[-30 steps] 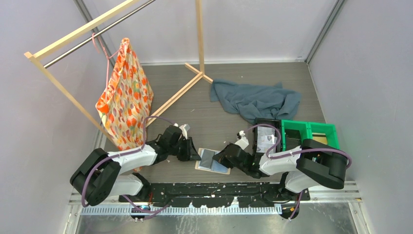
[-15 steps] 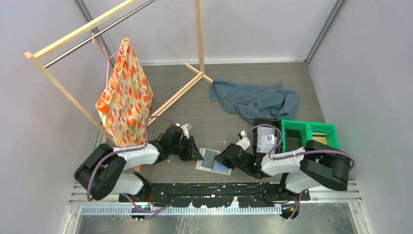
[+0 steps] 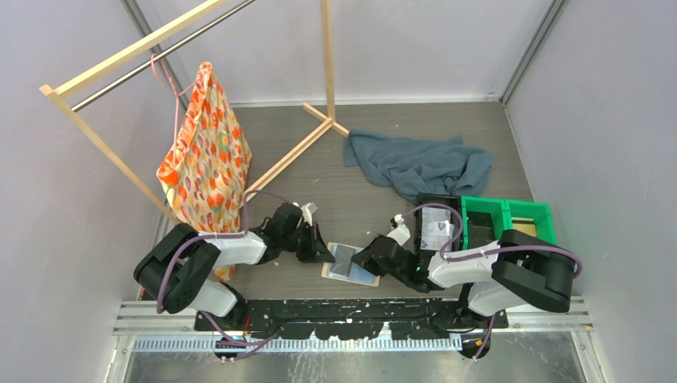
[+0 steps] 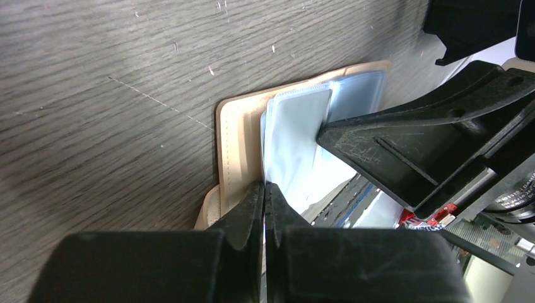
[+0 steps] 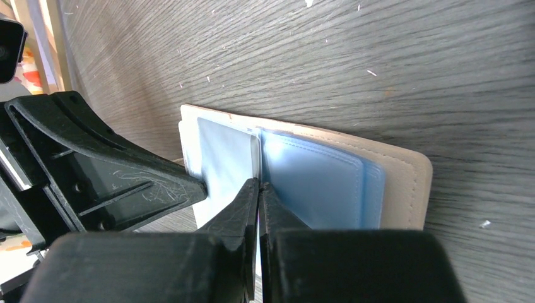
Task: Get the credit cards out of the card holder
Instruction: Remove the credit card from the card holder.
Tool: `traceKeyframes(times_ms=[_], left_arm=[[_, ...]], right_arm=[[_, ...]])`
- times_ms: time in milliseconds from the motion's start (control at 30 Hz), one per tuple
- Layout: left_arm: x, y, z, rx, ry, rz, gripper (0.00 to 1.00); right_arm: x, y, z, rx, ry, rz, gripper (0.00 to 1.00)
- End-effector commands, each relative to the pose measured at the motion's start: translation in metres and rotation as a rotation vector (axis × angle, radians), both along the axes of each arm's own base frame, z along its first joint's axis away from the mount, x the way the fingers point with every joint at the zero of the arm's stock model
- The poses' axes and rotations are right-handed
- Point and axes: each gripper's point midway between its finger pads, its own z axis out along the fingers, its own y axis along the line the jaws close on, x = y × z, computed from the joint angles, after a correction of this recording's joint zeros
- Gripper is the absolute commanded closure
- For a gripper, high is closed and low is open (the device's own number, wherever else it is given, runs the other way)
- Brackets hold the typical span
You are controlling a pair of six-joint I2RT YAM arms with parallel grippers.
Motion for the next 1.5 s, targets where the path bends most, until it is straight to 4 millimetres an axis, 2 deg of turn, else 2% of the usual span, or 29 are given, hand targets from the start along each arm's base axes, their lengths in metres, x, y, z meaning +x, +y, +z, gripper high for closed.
traceKeyframes(times_ms=[0, 133, 300, 533, 767, 933, 1100, 1333, 1467], left_arm=[[0.006, -0.012, 0.008, -0.038, -0.030, -0.026, 0.99], [0.006, -0.012, 0.015, -0.048, -0.040, -0.025, 0.99], [0.006, -0.015, 0.035, -0.092, -0.065, -0.029, 0.99], [0.001, -0.012, 0.042, -0.125, -0.099, -0.032, 0.99], [-0.005, -0.014, 0.057, -0.163, -0.105, -0.062, 0.99], [-0.008, -0.015, 0.067, -0.171, -0.123, -0.075, 0.99], [-0.009, -0.015, 0.066, -0.166, -0.121, -0.083, 0.99], [-0.008, -0.004, 0.054, -0.088, -0.122, -0.058, 1.00], [-0.009, -0.001, 0.054, -0.078, -0.129, -0.056, 1.00]], right_arm=[[-0.016, -0.042, -0.041, -0.212, 0.062, 0.014, 0.94], [-0.016, -0.039, -0.027, -0.184, 0.043, 0.030, 0.94], [-0.011, -0.041, -0.009, -0.185, 0.002, 0.029, 0.93], [-0.007, -0.031, 0.018, -0.136, -0.025, 0.072, 0.81], [-0.004, -0.031, 0.033, -0.121, -0.054, 0.067, 0.80], [-0.004, -0.031, 0.034, -0.108, -0.056, 0.065, 0.79], [-0.006, -0.026, 0.030, -0.107, -0.038, 0.083, 0.79], [-0.002, -0.011, 0.043, -0.052, -0.063, 0.100, 0.79], [0.001, -0.004, 0.048, -0.039, -0.072, 0.113, 0.79]])
